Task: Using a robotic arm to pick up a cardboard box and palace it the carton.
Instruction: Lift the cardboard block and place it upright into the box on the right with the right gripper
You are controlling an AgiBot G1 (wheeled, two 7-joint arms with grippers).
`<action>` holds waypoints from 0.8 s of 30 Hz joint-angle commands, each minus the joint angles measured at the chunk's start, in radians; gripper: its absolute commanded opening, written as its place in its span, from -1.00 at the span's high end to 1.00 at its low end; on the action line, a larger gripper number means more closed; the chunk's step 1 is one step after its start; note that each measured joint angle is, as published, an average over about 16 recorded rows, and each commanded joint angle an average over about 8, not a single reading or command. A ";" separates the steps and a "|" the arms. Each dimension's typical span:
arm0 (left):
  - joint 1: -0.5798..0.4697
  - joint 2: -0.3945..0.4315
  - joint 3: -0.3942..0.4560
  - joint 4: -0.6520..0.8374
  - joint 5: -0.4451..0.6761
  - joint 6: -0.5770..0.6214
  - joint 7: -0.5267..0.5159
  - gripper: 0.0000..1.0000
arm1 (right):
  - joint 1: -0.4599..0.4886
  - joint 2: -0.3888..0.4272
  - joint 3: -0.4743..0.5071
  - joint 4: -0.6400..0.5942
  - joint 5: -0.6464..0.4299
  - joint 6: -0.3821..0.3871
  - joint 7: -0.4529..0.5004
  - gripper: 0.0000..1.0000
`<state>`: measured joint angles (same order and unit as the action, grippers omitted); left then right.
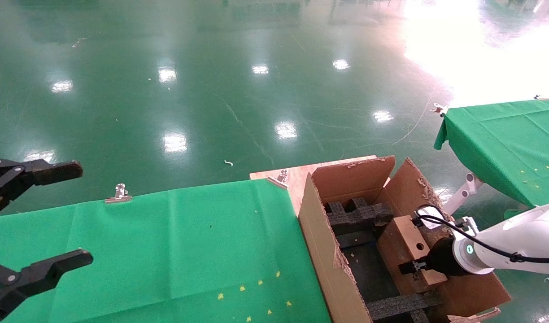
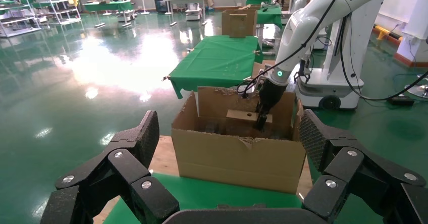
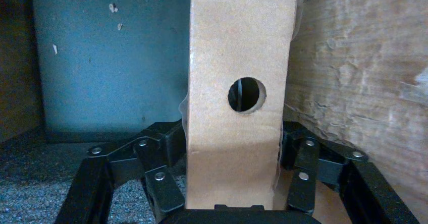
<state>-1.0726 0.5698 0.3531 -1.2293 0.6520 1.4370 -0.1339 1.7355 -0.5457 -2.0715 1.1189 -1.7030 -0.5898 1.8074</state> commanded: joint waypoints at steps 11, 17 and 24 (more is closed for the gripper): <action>0.000 0.000 0.000 0.000 0.000 0.000 0.000 -1.00 | 0.024 0.006 0.005 0.007 -0.004 -0.015 -0.002 -1.00; 0.000 0.000 0.000 0.000 0.000 0.000 0.000 -1.00 | 0.043 0.018 0.006 0.026 -0.014 -0.028 -0.004 -1.00; 0.000 0.000 0.000 0.000 0.000 0.000 0.000 -1.00 | 0.096 0.044 0.019 0.063 -0.043 -0.036 0.002 -1.00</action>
<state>-1.0726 0.5698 0.3531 -1.2293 0.6519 1.4370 -0.1339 1.8423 -0.4992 -2.0466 1.1884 -1.7446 -0.6255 1.8084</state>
